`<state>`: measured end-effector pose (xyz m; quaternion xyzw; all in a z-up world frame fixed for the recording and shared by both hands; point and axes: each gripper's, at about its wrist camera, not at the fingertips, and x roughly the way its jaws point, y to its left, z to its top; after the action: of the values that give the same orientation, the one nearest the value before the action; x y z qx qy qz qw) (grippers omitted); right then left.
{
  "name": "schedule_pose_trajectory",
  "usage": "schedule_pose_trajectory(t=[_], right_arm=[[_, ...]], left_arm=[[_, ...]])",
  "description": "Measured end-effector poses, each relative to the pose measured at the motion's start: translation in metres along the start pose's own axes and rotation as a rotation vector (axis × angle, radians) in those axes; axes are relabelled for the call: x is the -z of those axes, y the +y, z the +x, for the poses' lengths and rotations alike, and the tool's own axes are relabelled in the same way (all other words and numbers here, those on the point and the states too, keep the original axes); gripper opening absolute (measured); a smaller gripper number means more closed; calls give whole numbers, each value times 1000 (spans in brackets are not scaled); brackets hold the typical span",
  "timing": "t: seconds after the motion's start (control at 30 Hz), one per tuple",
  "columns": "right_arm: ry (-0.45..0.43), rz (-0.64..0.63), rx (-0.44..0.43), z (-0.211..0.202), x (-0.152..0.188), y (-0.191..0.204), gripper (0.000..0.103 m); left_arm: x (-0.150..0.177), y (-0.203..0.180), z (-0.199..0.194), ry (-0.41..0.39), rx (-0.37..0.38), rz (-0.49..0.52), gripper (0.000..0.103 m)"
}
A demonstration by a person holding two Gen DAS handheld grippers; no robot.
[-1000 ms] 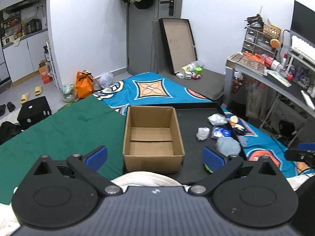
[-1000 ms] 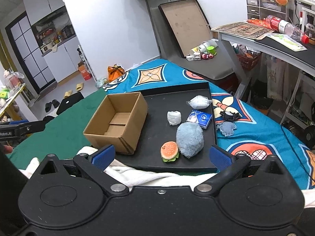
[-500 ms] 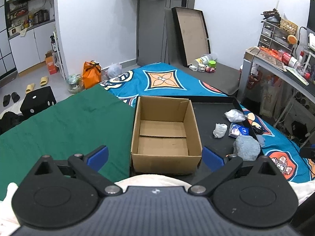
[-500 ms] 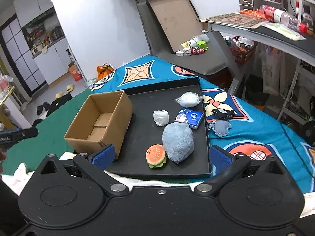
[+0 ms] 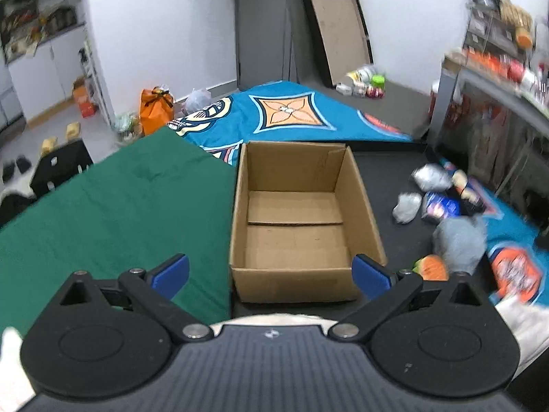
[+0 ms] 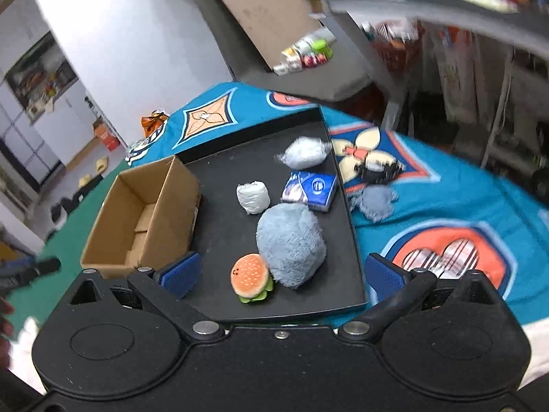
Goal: Organize soft objects
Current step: 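Reach the right tool to the fluffy light-blue plush and close on it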
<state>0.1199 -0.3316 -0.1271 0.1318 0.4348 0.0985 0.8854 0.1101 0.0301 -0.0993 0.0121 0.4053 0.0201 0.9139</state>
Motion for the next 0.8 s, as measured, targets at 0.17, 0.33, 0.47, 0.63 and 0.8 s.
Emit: schedule_pose_trajectory(t=[0.17,0.33,0.47,0.63,0.8], right_arm=[[60,-26,-8,14,-8,1,97],[78,-72,10,34,-15,12,92],[101,-135,48,51,-20,21,92],[150,-199,70,74,-22,30,92],[196,-205,111,95,-24,33,92]], left_arm=[[-3,9,20,23,13,71,101],[-3,21,38,39,-9,74,100],[-2,28,52,64,4,49,92],[-3,38,68,95,12,-2,75],[-1,42,87,141,34,-55,44]])
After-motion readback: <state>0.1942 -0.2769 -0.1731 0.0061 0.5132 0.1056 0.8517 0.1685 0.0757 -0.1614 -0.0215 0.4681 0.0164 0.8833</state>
